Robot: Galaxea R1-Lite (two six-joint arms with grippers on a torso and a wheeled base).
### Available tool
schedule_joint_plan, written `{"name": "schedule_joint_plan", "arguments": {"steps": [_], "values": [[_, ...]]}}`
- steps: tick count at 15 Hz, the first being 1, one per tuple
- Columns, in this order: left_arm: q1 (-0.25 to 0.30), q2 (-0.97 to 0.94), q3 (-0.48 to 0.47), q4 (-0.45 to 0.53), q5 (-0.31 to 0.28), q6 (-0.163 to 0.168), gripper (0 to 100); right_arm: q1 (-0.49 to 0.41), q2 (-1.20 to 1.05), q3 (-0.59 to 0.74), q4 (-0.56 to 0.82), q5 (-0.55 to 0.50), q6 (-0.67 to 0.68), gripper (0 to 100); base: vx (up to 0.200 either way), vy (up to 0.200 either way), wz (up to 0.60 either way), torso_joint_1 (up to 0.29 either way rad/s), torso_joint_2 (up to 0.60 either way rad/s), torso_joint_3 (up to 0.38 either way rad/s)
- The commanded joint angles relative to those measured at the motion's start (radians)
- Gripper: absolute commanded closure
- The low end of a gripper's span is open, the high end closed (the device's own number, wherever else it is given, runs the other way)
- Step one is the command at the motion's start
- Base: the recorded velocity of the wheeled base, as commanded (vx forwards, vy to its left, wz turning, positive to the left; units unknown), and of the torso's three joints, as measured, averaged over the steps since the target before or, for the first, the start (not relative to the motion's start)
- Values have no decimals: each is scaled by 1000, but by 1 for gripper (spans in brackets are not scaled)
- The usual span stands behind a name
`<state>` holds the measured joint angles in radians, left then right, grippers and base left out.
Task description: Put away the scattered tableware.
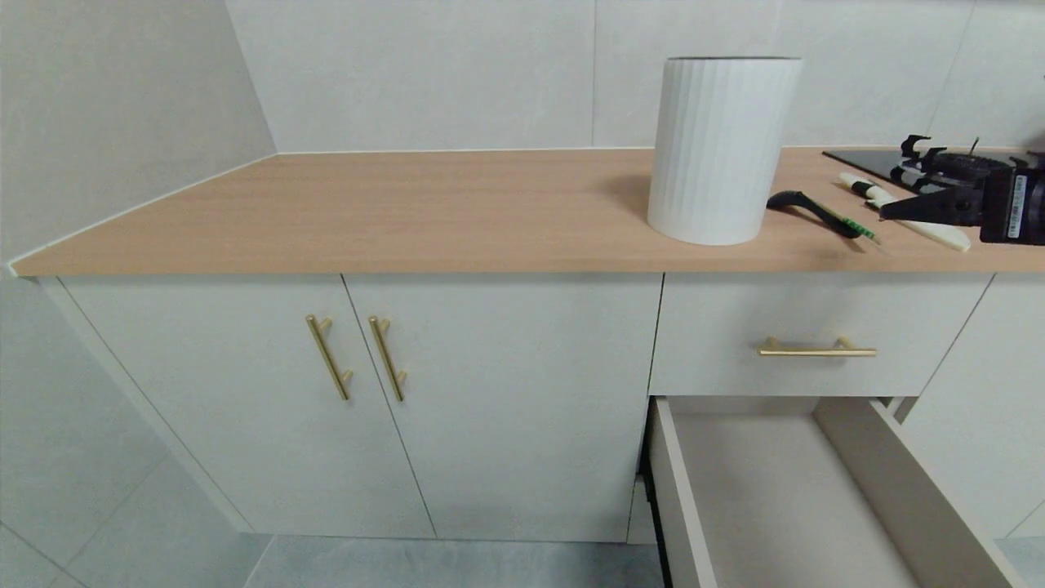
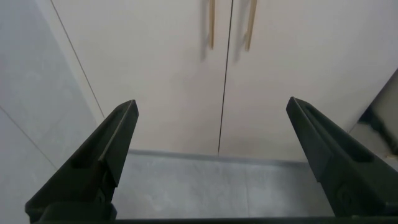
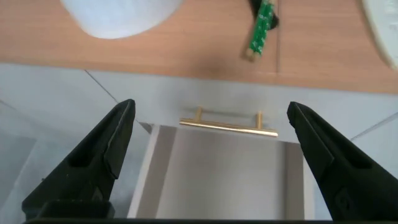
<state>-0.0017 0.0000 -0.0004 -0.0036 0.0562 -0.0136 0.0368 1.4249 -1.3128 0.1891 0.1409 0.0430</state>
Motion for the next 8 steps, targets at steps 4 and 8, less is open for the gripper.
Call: {"name": "schedule_joint_plan", "arguments": {"steps": [4, 8], "values": [[0, 0, 0, 1, 1, 0, 0, 0, 132, -100, -14, -6, 41, 0, 0, 0, 0, 24, -164, -91], [0, 0, 0, 1, 1, 0, 0, 2, 258, -312, 184, -84, 170, 0, 0, 0, 0, 0, 0, 0]]}}
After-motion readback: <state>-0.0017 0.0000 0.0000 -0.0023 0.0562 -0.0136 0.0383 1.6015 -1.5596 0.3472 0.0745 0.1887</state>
